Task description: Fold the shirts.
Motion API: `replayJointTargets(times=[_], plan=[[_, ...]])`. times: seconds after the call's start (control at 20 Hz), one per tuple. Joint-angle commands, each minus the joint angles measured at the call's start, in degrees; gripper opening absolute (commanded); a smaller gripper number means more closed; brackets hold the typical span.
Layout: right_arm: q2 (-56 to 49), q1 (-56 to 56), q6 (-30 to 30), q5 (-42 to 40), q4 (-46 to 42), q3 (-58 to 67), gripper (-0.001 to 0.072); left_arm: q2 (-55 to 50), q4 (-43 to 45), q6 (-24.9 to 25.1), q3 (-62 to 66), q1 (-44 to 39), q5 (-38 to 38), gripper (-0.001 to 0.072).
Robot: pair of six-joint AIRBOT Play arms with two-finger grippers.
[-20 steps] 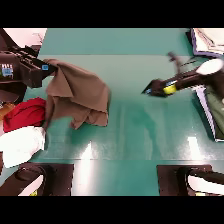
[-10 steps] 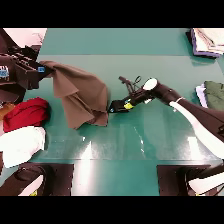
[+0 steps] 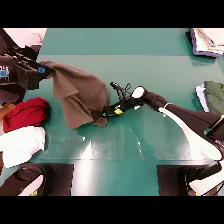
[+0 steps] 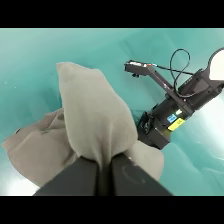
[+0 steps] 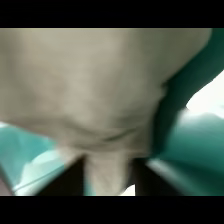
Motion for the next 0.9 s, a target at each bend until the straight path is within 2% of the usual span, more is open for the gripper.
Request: replayJointTargets(times=[0.0, 0.15, 0.25, 0.3, 0.4, 0.5, 0.65, 0.85], plan=[[-0.1, 0.5, 0.9, -2.8, -0.2, -1.4, 0.0019, 0.0, -0.2, 0.0, 0.1, 0.0, -0.2, 0.0032], [2.9, -1.1, 0.9, -3.6, -0.4, -1.4, 0.0018, 0.1, 0.0, -0.2, 1.0, 0.0, 2.4, 0.0032], [9.3, -5.0, 1.1, -3.5, -4.7, -1.3, 0.0017, 0.1, 0.2, -0.2, 5.0, 0.0, 5.3, 0.0032], [13.7, -7.8, 3.0, -3.1, -9.6, -0.9, 0.0017, 0.1, 0.4, -0.2, 8.2, 0.0, 7.0, 0.0032], [22.4, -14.0, 11.7, -0.2, -23.5, 2.2, 0.0017, 0.1, 1.0, -0.2, 14.6, 0.0, 9.5, 0.0032], [30.5, -20.2, 15.5, 2.5, -34.0, 7.3, 0.0017, 0.1, 0.9, -0.2, 20.1, 0.0, 10.0, 0.0032], [39.4, -28.3, 15.3, 3.0, -38.4, 16.9, 0.0016, 0.1, -0.7, -0.2, 25.5, 0.0, 9.8, 0.0032], [47.0, -34.1, 14.0, 2.9, -41.0, 28.3, 0.0017, 0.1, -8.0, -0.2, 30.5, 0.0, 10.0, 0.0032]])
